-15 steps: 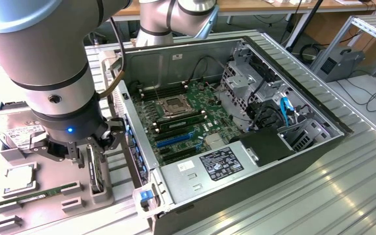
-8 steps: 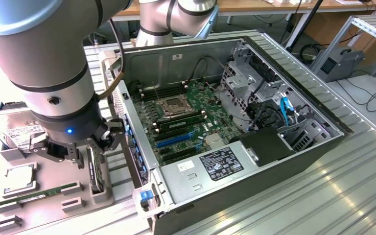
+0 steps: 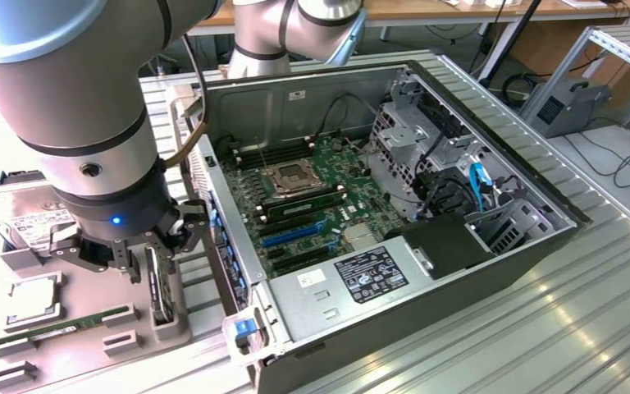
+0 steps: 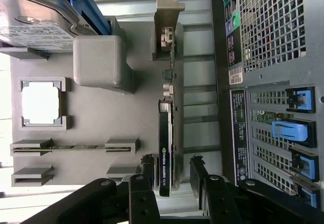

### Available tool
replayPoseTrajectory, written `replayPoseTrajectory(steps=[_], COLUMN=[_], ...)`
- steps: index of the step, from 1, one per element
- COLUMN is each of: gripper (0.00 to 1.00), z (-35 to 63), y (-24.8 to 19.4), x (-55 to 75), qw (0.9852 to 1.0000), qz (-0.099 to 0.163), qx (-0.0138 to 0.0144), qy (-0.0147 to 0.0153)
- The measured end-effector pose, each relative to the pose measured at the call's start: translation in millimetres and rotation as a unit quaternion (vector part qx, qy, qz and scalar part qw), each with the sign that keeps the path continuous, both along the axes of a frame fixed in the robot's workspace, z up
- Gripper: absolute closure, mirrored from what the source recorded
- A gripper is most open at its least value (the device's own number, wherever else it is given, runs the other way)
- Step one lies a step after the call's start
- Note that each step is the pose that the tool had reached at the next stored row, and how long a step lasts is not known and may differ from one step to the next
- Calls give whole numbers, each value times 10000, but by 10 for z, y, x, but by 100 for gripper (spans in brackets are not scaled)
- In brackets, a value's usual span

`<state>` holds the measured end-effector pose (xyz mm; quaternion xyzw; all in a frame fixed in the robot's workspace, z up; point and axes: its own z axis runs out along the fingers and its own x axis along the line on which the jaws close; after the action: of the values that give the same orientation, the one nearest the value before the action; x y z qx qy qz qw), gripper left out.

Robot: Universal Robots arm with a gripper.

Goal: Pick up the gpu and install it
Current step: 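Pick up the gpu and move the gpu toward the slot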

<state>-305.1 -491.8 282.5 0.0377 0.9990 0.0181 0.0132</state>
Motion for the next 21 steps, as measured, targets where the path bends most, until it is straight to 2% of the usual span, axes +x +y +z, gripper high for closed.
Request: replayPoseTrajectory(steps=[8, 11, 21], gripper=[58, 58, 58], z=[-41, -62, -137], y=[53, 95, 180], x=[0, 0, 0], qw=[10000, 10000, 10000], qz=[0, 0, 0], qx=[-3, -3, -4], qy=[0, 0, 1])
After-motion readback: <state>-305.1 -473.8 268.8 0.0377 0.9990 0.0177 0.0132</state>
